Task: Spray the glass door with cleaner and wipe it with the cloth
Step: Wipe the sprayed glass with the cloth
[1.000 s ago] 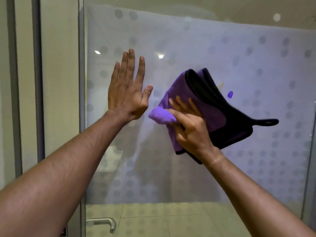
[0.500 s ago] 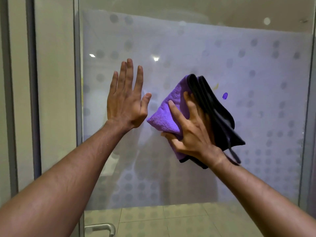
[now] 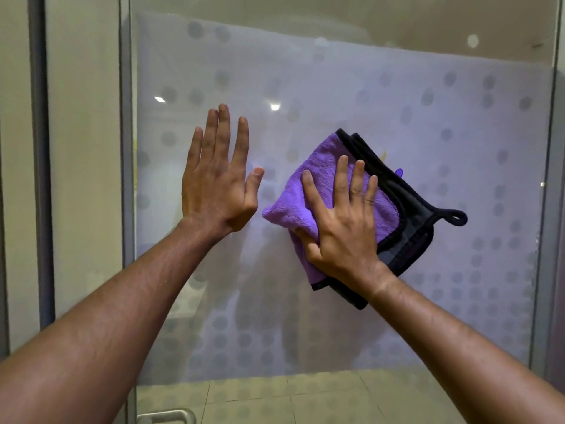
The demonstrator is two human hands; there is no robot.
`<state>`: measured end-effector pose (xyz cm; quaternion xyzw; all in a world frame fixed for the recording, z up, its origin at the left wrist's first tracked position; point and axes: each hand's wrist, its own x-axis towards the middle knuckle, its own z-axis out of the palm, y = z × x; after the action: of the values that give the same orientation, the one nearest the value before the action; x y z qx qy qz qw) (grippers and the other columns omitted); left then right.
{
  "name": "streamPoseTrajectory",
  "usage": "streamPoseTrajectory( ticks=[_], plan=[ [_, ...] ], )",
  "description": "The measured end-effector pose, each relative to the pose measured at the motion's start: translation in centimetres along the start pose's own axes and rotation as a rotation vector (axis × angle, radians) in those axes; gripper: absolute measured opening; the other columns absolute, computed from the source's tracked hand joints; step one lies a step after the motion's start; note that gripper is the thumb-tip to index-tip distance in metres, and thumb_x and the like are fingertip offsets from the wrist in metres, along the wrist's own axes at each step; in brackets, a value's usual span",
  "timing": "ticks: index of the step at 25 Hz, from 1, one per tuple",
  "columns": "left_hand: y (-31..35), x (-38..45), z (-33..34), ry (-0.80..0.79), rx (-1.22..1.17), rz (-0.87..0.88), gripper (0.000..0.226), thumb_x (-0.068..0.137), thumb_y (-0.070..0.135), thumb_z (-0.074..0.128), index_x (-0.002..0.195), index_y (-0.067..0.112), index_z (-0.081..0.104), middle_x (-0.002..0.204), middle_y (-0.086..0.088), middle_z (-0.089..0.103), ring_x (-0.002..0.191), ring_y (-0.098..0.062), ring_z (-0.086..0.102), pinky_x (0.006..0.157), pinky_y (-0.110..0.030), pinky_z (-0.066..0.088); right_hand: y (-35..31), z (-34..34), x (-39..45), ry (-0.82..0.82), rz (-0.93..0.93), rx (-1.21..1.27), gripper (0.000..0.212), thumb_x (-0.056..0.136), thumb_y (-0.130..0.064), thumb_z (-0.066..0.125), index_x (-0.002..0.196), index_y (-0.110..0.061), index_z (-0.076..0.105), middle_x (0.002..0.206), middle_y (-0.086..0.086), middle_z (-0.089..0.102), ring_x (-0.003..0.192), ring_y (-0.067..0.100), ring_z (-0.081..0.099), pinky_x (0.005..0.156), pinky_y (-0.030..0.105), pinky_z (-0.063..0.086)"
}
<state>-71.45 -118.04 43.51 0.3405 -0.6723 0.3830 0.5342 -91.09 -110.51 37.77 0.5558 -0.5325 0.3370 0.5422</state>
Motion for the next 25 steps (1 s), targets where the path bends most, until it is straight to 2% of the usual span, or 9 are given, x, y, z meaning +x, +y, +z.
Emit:
streamPoseTrajectory(
  ticks=[4, 8, 11, 13, 16, 17, 19, 22, 25],
  plan=[
    [-0.2, 0.0, -0.2, -0.012, -0.007, 0.003, 0.074, 0.095, 0.047, 0.029, 0.156, 0.012, 0.005, 0.163, -0.018, -0.001, 0.152, -0.028, -0.003, 0.123, -0.043, 0.002, 0.2, -0.4, 0.0, -0.009, -0.061, 0.033, 0.065, 0.093, -0.046, 0.046, 0.149, -0.014, 0.041, 0.154, 0.038, 0.023, 0.142, 0.061, 0.015, 0.113, 0.072, 0.015],
    [-0.2, 0.1, -0.4, -0.020, -0.005, 0.000, 0.075, 0.095, 0.050, 0.026, 0.156, 0.014, 0.004, 0.164, -0.016, -0.003, 0.152, -0.027, -0.005, 0.123, -0.042, 0.001, 1.5, -0.8, -2.2, -0.024, -0.165, 0.055, 0.062, 0.086, -0.026, 0.047, 0.144, -0.006, 0.047, 0.149, 0.038, 0.034, 0.139, 0.060, 0.025, 0.112, 0.072, 0.022],
    [-0.2, 0.1, -0.4, -0.022, -0.005, 0.000, 0.075, 0.095, 0.050, 0.026, 0.156, 0.014, 0.003, 0.164, -0.016, -0.004, 0.152, -0.026, -0.005, 0.123, -0.042, 0.001, 2.9, -1.0, -4.3, -0.043, -0.247, -0.005, 0.065, 0.080, -0.025, 0.056, 0.142, -0.008, 0.051, 0.147, 0.036, 0.039, 0.137, 0.057, 0.032, 0.109, 0.072, 0.027],
    [-0.2, 0.0, -0.3, -0.022, 0.006, -0.010, 0.075, 0.095, 0.049, 0.027, 0.156, 0.013, 0.002, 0.163, -0.017, -0.004, 0.152, -0.027, -0.005, 0.123, -0.043, 0.002, 2.7, -0.8, -3.8, 0.018, -0.147, -0.005, 0.064, 0.081, -0.028, 0.054, 0.143, -0.011, 0.050, 0.148, 0.035, 0.039, 0.138, 0.056, 0.032, 0.108, 0.073, 0.028],
    [0.1, -0.1, -0.1, -0.009, 0.001, 0.001, 0.075, 0.094, 0.047, 0.027, 0.156, 0.012, 0.004, 0.163, -0.018, -0.002, 0.152, -0.028, -0.003, 0.123, -0.044, 0.003, 0.0, -0.2, -2.0, 0.106, 0.057, 0.076, 0.068, 0.077, -0.021, 0.057, 0.145, -0.015, 0.049, 0.151, 0.036, 0.032, 0.142, 0.054, 0.025, 0.112, 0.072, 0.020],
    [0.1, 0.0, -0.1, -0.003, -0.003, 0.006, 0.075, 0.094, 0.047, 0.028, 0.156, 0.012, 0.005, 0.163, -0.018, -0.001, 0.152, -0.028, -0.003, 0.123, -0.044, 0.003, -0.6, -0.1, -2.0, 0.104, 0.054, 0.109, 0.070, 0.076, -0.020, 0.059, 0.145, -0.016, 0.049, 0.152, 0.036, 0.030, 0.144, 0.052, 0.023, 0.114, 0.070, 0.017],
    [0.1, 0.1, -0.1, 0.002, -0.007, 0.007, 0.074, 0.094, 0.046, 0.029, 0.156, 0.011, 0.006, 0.163, -0.018, 0.000, 0.152, -0.029, -0.002, 0.123, -0.043, 0.002, -0.5, 0.0, -3.2, 0.042, -0.070, 0.146, 0.073, 0.074, -0.020, 0.066, 0.145, -0.016, 0.048, 0.153, 0.036, 0.027, 0.145, 0.050, 0.022, 0.117, 0.066, 0.015],
    [0.5, -0.2, -0.3, -0.007, -0.030, -0.021, 0.074, 0.094, 0.045, 0.029, 0.156, 0.011, 0.006, 0.163, -0.017, -0.002, 0.152, -0.028, -0.003, 0.123, -0.042, 0.001, 1.9, -0.8, -5.7, -0.046, -0.232, 0.049, 0.077, 0.066, -0.013, 0.073, 0.140, -0.015, 0.054, 0.150, 0.034, 0.035, 0.142, 0.049, 0.031, 0.115, 0.062, 0.025],
    [0.8, -0.6, -0.4, -0.024, -0.039, -0.031, 0.075, 0.094, 0.046, 0.028, 0.156, 0.011, 0.005, 0.163, -0.017, -0.003, 0.152, -0.027, -0.005, 0.123, -0.042, 0.000, 3.3, -0.9, -6.9, 0.036, -0.083, 0.027, 0.072, 0.066, -0.007, 0.071, 0.137, -0.015, 0.058, 0.147, 0.033, 0.041, 0.138, 0.048, 0.039, 0.111, 0.062, 0.034]
  ],
)
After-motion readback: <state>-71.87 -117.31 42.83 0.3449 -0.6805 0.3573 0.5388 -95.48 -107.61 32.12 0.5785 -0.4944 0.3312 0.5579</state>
